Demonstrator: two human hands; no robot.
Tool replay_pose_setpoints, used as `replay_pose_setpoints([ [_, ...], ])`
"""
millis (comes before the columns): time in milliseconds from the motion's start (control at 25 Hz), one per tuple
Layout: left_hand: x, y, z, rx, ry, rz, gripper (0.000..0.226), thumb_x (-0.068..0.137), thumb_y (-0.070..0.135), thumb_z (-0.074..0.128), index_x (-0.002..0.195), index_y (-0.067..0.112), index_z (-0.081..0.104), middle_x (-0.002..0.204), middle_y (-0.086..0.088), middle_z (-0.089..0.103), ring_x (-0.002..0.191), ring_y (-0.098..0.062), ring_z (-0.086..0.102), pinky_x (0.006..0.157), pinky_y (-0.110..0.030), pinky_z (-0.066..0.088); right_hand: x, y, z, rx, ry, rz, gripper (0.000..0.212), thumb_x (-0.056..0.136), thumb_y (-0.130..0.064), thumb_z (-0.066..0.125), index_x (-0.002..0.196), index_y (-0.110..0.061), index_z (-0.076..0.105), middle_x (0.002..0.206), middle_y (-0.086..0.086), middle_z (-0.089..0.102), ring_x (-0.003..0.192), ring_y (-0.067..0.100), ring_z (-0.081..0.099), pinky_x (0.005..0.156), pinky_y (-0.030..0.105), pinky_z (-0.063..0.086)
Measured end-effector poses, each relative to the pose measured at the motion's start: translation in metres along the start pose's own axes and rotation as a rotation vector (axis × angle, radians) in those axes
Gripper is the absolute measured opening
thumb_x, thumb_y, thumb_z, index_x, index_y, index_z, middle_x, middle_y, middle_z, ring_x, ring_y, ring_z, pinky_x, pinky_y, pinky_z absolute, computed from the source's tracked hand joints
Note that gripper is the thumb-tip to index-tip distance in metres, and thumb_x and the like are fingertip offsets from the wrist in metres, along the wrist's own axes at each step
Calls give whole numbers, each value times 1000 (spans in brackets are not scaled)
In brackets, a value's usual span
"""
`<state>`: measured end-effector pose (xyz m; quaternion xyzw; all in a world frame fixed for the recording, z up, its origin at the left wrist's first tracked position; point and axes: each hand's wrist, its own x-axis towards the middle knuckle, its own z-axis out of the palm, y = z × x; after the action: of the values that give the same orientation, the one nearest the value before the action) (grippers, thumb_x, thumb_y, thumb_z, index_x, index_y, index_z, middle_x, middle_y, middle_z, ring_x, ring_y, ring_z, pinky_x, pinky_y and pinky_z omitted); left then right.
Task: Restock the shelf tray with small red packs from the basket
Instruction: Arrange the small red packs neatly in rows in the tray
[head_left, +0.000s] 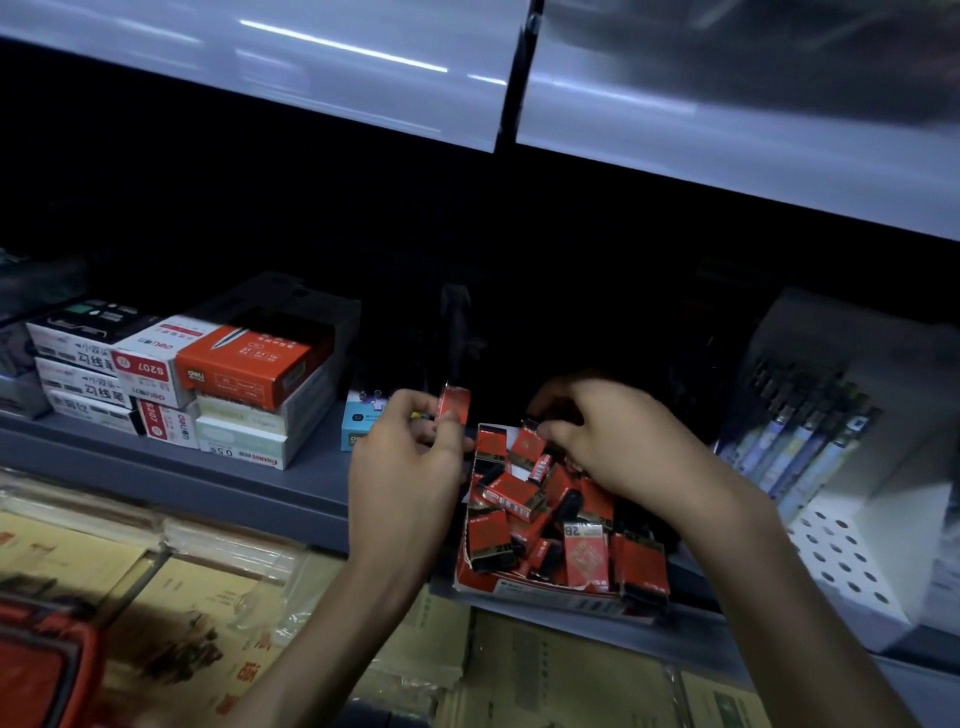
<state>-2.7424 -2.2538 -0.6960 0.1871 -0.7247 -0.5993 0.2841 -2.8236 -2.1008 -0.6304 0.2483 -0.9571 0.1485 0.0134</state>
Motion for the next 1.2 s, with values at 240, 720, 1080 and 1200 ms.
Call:
replay_pose_setpoints([
  [240, 2, -1, 1, 3, 5, -4, 8, 99, 29, 61, 92, 27, 63, 75, 10, 77, 66, -8, 72, 73, -48, 60, 5, -3, 4, -34, -26, -4, 18, 101, -33, 60, 117, -38, 66, 99, -12, 59, 78, 2, 54, 61, 17, 40],
  [720, 2, -3, 1, 7, -1, -3, 6, 98, 27, 60, 93, 29, 62, 76, 13, 77, 68, -7, 72, 73, -46, 60, 6, -5, 5, 48, -9, 106, 8, 97, -32, 65, 103, -37, 70, 77, -17, 51, 76, 7, 53, 68, 24, 41],
  [1080, 2, -7, 0, 18, -12, 24, 6, 98, 28, 61, 93, 28, 62, 76, 12, 77, 66, -8, 71, 70, -44, 59, 11, -17, 19, -15, 14, 191, 2, 89, -30, 74, 88, -30, 72, 83, -13, 66, 96, 16, 67, 80, 27, 51],
  [1200, 3, -9, 0, -6, -12, 18, 7, 99, 27, 61, 92, 28, 63, 76, 12, 77, 65, -9, 71, 69, -44, 60, 7, -17, 20, -27, 65, 193, 7, 90, -33, 71, 97, -32, 72, 93, -10, 67, 98, 17, 66, 78, 27, 48],
])
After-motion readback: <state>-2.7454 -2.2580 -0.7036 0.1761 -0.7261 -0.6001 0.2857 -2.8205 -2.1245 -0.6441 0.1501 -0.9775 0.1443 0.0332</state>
